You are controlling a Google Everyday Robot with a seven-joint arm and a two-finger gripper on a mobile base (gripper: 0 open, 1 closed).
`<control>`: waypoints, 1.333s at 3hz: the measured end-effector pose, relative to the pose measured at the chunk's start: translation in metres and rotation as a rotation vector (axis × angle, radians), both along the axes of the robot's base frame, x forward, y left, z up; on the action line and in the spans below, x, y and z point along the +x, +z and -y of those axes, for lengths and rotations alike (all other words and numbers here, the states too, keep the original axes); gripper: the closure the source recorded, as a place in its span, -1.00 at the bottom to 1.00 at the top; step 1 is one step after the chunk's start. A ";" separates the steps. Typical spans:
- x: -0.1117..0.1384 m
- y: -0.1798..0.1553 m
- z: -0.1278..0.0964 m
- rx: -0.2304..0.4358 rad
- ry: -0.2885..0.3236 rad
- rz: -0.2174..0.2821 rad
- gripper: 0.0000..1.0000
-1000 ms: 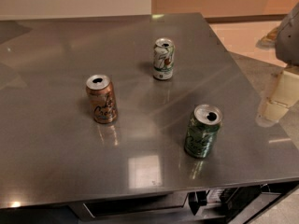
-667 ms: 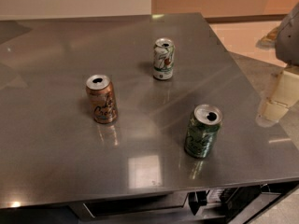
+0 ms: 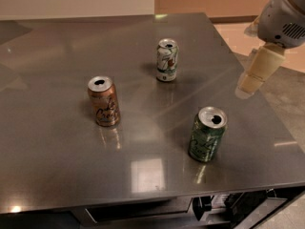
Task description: Move 7up can near green can
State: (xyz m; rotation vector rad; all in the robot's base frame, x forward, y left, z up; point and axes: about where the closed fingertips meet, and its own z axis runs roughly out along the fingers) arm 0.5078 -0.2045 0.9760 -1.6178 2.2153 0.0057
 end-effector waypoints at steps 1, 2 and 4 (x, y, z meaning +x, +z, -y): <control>0.051 -0.008 -0.015 0.077 -0.010 0.018 -1.00; 0.089 -0.017 -0.032 0.131 -0.009 0.031 -1.00; 0.148 -0.051 -0.103 0.250 0.053 0.022 -1.00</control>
Offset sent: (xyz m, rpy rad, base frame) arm 0.1332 0.0478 -0.0250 0.1947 -0.0461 -0.0120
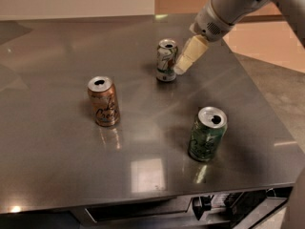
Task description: Move 7up can near green can
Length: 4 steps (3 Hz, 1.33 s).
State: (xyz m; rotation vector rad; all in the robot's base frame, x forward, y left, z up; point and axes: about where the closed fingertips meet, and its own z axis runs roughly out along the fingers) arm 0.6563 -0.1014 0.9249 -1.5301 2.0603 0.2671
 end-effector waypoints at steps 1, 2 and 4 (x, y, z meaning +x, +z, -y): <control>0.022 -0.017 -0.025 0.025 0.016 -0.015 -1.00; 0.036 -0.027 -0.041 0.036 0.027 -0.023 -1.00; 0.044 -0.029 -0.044 0.038 0.040 -0.035 -0.22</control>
Offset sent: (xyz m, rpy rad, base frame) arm 0.0535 0.0567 -0.0343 0.0497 0.0246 0.0347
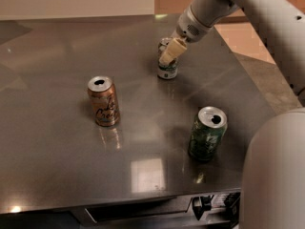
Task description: Move 7up can near green can
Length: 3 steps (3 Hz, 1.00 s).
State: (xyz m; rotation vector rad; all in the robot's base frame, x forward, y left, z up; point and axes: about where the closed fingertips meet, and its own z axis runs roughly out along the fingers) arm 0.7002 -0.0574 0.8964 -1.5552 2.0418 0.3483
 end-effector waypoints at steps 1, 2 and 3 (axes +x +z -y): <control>-0.009 0.008 0.005 0.005 0.022 -0.003 0.25; -0.030 0.019 0.009 0.010 0.067 -0.002 0.74; -0.056 0.028 0.015 0.010 0.126 0.003 1.00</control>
Offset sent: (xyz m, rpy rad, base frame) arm -0.0586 -0.0204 0.0380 0.0126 -0.0063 0.1169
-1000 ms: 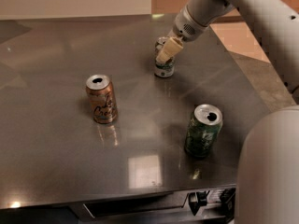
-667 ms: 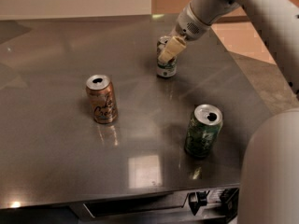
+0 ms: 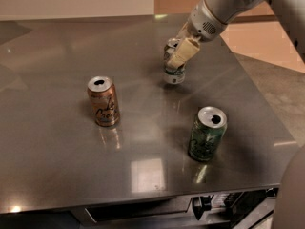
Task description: Move 7up can near green can
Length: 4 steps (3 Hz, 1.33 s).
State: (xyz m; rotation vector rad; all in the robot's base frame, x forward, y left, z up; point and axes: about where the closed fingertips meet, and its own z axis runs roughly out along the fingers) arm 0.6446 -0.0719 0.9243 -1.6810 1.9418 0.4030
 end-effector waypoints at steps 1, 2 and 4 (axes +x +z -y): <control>-0.029 0.004 0.008 0.005 0.059 0.001 1.00; -0.061 0.003 0.020 0.019 0.106 -0.008 1.00; -0.114 0.003 0.045 0.057 0.210 -0.004 1.00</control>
Offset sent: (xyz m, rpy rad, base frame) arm -0.1044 -0.0432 0.0027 0.0330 0.0223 0.1577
